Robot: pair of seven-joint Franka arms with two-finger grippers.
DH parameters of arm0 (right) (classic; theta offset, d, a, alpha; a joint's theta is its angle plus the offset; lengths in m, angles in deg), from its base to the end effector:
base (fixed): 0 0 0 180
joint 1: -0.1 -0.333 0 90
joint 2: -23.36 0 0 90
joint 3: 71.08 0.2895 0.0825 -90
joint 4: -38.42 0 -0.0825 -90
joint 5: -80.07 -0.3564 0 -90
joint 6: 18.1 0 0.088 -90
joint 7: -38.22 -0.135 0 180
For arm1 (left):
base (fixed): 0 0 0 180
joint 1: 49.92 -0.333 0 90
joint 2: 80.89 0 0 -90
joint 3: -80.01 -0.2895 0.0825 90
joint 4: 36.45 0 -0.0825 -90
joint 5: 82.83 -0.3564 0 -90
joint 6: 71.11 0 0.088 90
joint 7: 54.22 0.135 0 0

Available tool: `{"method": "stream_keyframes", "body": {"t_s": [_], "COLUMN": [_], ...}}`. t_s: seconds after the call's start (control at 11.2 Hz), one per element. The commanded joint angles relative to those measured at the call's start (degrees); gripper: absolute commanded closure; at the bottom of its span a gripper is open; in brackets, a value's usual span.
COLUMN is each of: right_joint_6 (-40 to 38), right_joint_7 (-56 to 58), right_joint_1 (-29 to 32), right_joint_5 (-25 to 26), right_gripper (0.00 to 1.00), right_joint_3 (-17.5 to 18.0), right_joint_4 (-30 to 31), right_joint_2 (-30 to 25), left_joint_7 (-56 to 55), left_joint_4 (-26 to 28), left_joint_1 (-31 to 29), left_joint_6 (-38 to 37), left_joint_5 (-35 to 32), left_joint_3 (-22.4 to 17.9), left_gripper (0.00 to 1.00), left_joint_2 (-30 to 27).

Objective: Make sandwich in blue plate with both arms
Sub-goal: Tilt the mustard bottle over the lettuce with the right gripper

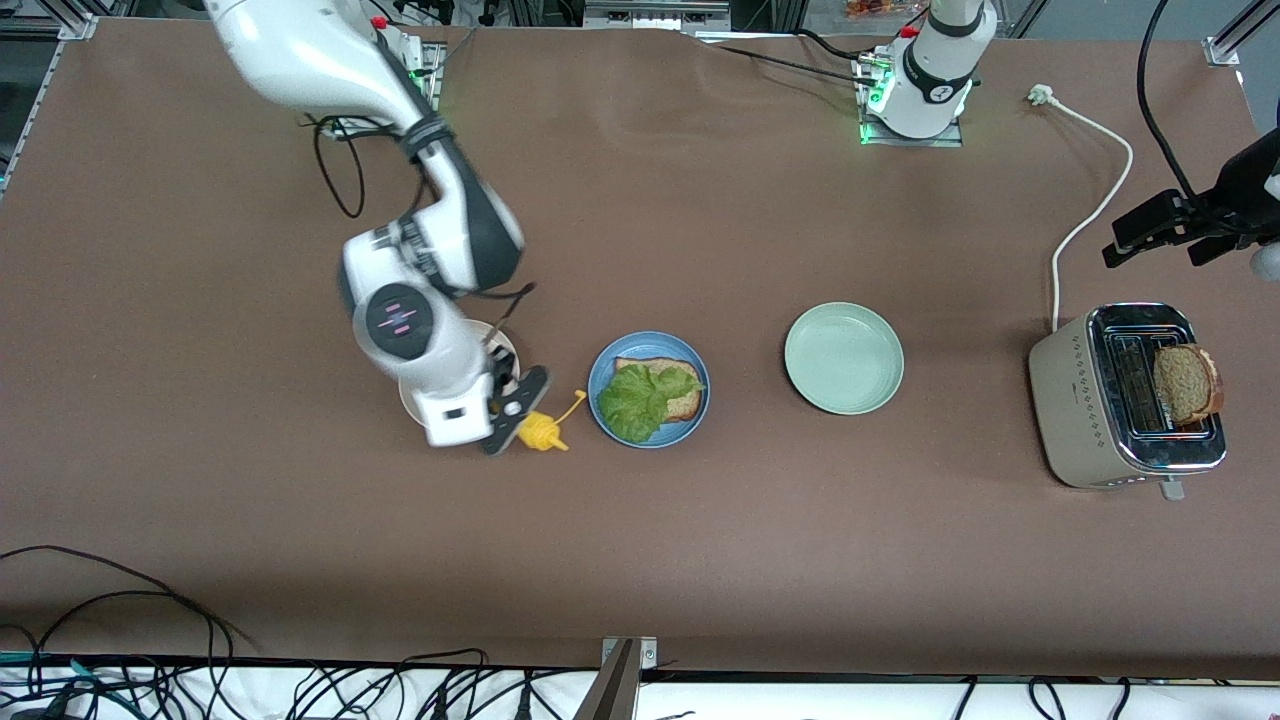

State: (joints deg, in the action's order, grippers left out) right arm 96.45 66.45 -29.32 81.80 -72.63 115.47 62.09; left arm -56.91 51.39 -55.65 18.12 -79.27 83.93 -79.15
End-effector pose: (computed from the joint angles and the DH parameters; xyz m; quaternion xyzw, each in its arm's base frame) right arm 0.6073 0.3220 0.2899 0.8779 0.4783 -0.0107 0.0221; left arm 0.5342 0.0089 0.5698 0.9987 0.0389 -0.0033 0.0321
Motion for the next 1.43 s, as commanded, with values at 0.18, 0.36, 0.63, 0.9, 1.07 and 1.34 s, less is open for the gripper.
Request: {"method": "stream_keyframes", "body": {"t_s": [0.18,0.36,0.63,0.9,1.07,1.34], "right_joint_6": [-3.3,-3.2,-3.2,-3.2,-3.2,-3.3], "right_joint_7": [-12.7,-12.8,-15.6,-17.6,-17.4,-15.1], "right_joint_1": [-9.6,-10.6,-11.5,-11.6,-12.1,-12.1], "right_joint_5": [20.3,25.9,32.6,37.7,41.6,42.4], "right_gripper": [1.00,1.00,1.00,1.00,1.00,1.00], "right_joint_3": [1.8,2.4,4.2,4.9,5.0,5.0], "right_joint_4": [0.9,2.7,4.9,5.9,7.1,7.2], "right_joint_2": [0.7,1.4,2.4,3.8,3.8,3.6], "left_joint_7": [1.7,1.6,1.6,1.6,1.6,1.6], "left_joint_4": [-1.4,-1.4,-1.4,-1.4,-1.4,-1.4], "left_joint_1": [-0.6,-0.5,-0.5,-0.6,-0.5,-0.5], "left_joint_6": [-0.5,-0.4,-0.4,-0.5,-0.5,-0.5], "left_joint_5": [1.9,1.8,1.8,1.8,1.9,2.0], "left_joint_3": [0.0,0.1,0.1,0.0,0.1,0.1], "left_gripper": [0.00,0.00,0.00,0.00,0.00,0.00], "left_joint_2": [0.5,0.5,0.5,0.5,0.5,0.5]}}
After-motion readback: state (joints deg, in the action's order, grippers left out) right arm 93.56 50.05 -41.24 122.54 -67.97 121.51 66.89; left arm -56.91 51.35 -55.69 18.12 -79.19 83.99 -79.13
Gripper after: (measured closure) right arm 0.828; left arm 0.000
